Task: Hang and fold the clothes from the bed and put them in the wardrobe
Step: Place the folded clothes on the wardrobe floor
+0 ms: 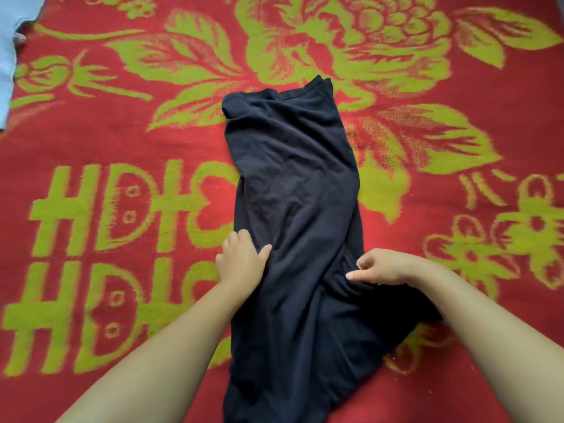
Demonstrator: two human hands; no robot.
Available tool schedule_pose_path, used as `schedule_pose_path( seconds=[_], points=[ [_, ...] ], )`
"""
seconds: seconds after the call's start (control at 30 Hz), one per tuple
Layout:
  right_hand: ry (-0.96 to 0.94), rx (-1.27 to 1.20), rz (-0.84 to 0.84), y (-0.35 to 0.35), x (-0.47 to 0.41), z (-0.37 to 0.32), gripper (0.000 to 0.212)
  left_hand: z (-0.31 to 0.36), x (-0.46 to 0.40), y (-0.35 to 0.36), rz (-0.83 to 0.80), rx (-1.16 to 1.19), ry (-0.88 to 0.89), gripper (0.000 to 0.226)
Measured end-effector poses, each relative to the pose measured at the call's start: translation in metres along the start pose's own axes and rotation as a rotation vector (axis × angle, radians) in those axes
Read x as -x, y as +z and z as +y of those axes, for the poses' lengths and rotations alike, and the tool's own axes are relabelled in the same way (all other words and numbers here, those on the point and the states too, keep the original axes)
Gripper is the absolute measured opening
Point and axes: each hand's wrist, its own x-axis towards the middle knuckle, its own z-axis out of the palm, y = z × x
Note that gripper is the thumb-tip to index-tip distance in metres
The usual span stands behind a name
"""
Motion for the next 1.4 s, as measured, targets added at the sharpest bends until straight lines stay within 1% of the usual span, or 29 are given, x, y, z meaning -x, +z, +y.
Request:
schedule_pose_path(
  seconds=[0.03, 0.07, 0.13, 0.17, 0.2, 0.23, 0.3, 0.37, 0.4, 0.43, 0.47, 0.5, 0.53, 0.57, 0.63, 0.7, 0.77, 0.83, 0.87, 0.93, 0.97, 1.03, 1.1, 1.13, 1.2, 1.27, 1.3, 1.33, 1.4],
  points=[
    [0.028, 0.052, 0.057, 0.006, 0.005, 0.009, 0.046, -0.006, 0.01, 0.004, 0.023, -0.029, 0.038, 0.043],
    [0.063, 0.094, 0.157, 0.011, 0.01, 0.018, 0.043, -0.012, 0.02, 0.007, 0.047, -0.059, 0.078, 0.042],
    [0.205, 0.109, 0.484, 0.019, 0.018, 0.034, 0.032, -0.022, 0.036, 0.014, 0.06, -0.146, 0.151, 0.045],
    [0.258, 0.059, 0.643, 0.023, 0.022, 0.04, 0.031, -0.025, 0.044, 0.017, 0.042, -0.2, 0.171, 0.05],
    [0.266, -0.013, 0.747, 0.028, 0.025, 0.044, 0.031, -0.027, 0.052, 0.019, 0.024, -0.255, 0.179, 0.057],
    [0.248, -0.098, 0.791, 0.032, 0.027, 0.047, 0.031, -0.028, 0.061, 0.019, 0.028, -0.293, 0.193, 0.063],
    [0.184, -0.361, 0.8, 0.041, 0.034, 0.051, 0.032, -0.025, 0.084, 0.017, 0.084, -0.282, 0.314, 0.07],
    [0.146, -0.58, 0.714, 0.049, 0.054, 0.058, 0.044, -0.019, 0.113, 0.022, 0.149, -0.238, 0.586, 0.075],
    [0.146, -0.558, 0.639, 0.055, 0.065, 0.063, 0.053, -0.015, 0.13, 0.027, 0.139, -0.228, 0.739, 0.077],
    [0.161, -0.409, 0.555, 0.064, 0.076, 0.07, 0.062, -0.012, 0.149, 0.036, 0.106, -0.224, 0.87, 0.078],
    [0.191, -0.208, 0.505, 0.076, 0.084, 0.078, 0.066, -0.008, 0.165, 0.044, 0.035, -0.22, 0.946, 0.08],
    [0.218, -0.039, 0.493, 0.088, 0.089, 0.084, 0.061, -0.002, 0.178, 0.052, -0.066, -0.227, 0.948, 0.085],
    [0.242, 0.038, 0.522, 0.097, 0.093, 0.089, 0.048, 0.004, 0.187, 0.06, -0.17, -0.266, 0.901, 0.092],
    [0.258, -0.017, 0.58, 0.1, 0.096, 0.093, 0.033, 0.01, 0.194, 0.069, -0.25, -0.31, 0.848, 0.101],
    [0.24, -0.33, 0.656, 0.092, 0.099, 0.098, 0.01, 0.02, 0.199, 0.085, -0.397, -0.404, 0.719, 0.106],
    [0.186, -0.645, 0.672, 0.073, 0.101, 0.104, 0.007, 0.027, 0.2, 0.091, -0.42, -0.492, 0.683, 0.102],
    [0.152, -0.873, 0.632, 0.053, 0.105, 0.107, 0.013, 0.032, 0.198, 0.091, -0.386, -0.476, 0.67, 0.091],
    [0.167, -0.998, 0.53, 0.039, 0.107, 0.112, 0.025, 0.035, 0.191, 0.083, -0.349, -0.29, 0.652, 0.084],
    [0.222, -1.01, 0.527, 0.036, 0.107, 0.117, 0.029, 0.035, 0.186, 0.078, -0.34, -0.156, 0.626, 0.078],
    [0.368, -0.946, 0.641, 0.038, 0.105, 0.127, 0.022, 0.032, 0.18, 0.068, -0.356, 0.063, 0.609, 0.062],
    [0.427, -0.855, 0.73, 0.044, 0.104, 0.134, 0.017, 0.028, 0.182, 0.065, -0.387, 0.09, 0.64, 0.058],
    [0.525, -0.666, 0.813, 0.063, 0.103, 0.142, 0.023, 0.018, 0.189, 0.062, -0.512, -0.006, 0.753, 0.054],
    [0.55, -0.65, 0.79, 0.088, 0.104, 0.139, 0.028, 0.012, 0.194, 0.062, -0.685, -0.173, 0.776, 0.05],
    [0.54, -0.652, 0.799, 0.099, 0.104, 0.135, 0.031, 0.013, 0.194, 0.062, -0.705, -0.191, 0.758, 0.048],
    [0.483, -0.608, 0.941, 0.115, 0.107, 0.125, 0.035, 0.031, 0.192, 0.061, -0.619, -0.079, 0.722, 0.04],
    [0.367, -0.514, 1.121, 0.128, 0.109, 0.114, 0.036, 0.063, 0.188, 0.059, -0.473, 0.133, 0.682, 0.032],
    [0.305, -0.511, 1.118, 0.131, 0.108, 0.107, 0.038, 0.082, 0.187, 0.059, -0.433, 0.226, 0.651, 0.031],
    [0.267, -0.525, 1.044, 0.133, 0.106, 0.1, 0.044, 0.101, 0.185, 0.06, -0.435, 0.304, 0.603, 0.033],
    [0.323, -0.426, 0.818, 0.136, 0.098, 0.092, 0.054, 0.135, 0.181, 0.061, -0.488, 0.427, 0.473, 0.039]
  ],
)
